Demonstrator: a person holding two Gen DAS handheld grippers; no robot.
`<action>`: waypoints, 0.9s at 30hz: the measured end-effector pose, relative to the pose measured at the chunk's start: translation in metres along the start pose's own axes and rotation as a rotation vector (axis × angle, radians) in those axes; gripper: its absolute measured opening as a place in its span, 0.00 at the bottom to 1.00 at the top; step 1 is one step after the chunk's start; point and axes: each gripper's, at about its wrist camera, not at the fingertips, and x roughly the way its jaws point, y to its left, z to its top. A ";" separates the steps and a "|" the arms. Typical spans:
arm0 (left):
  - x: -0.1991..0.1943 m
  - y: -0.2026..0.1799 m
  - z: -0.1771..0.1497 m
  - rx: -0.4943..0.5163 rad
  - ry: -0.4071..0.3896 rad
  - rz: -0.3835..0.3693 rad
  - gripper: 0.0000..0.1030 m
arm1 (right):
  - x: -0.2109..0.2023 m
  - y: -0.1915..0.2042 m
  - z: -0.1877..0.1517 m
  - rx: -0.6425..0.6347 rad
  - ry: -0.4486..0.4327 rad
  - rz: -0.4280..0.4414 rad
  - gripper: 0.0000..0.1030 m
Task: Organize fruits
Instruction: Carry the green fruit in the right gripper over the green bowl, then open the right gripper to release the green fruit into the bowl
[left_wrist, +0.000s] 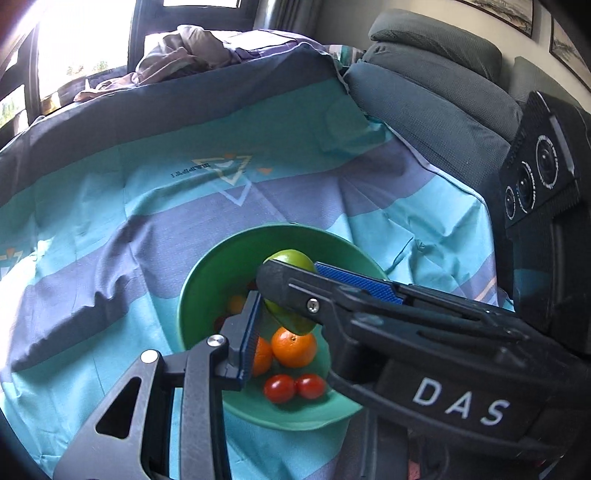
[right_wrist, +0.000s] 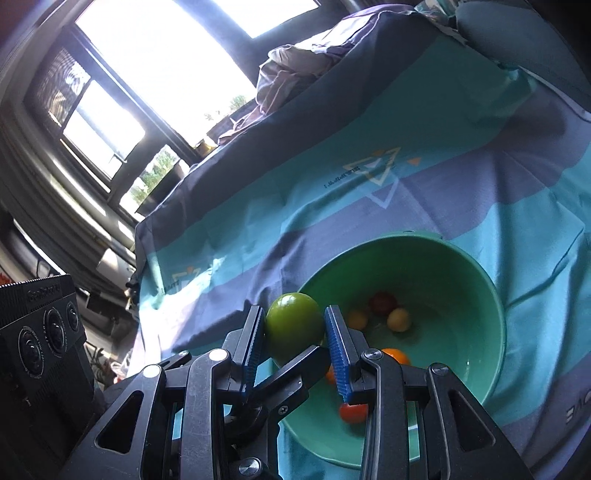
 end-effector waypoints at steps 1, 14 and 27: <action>0.003 -0.001 0.001 0.000 0.006 -0.007 0.32 | 0.000 -0.003 0.000 0.005 0.001 -0.005 0.36; 0.031 -0.006 0.001 -0.003 0.062 -0.062 0.32 | 0.003 -0.029 0.000 0.067 0.038 -0.071 0.36; 0.036 -0.008 -0.004 -0.030 0.059 -0.056 0.48 | 0.010 -0.041 0.001 0.123 0.075 -0.165 0.36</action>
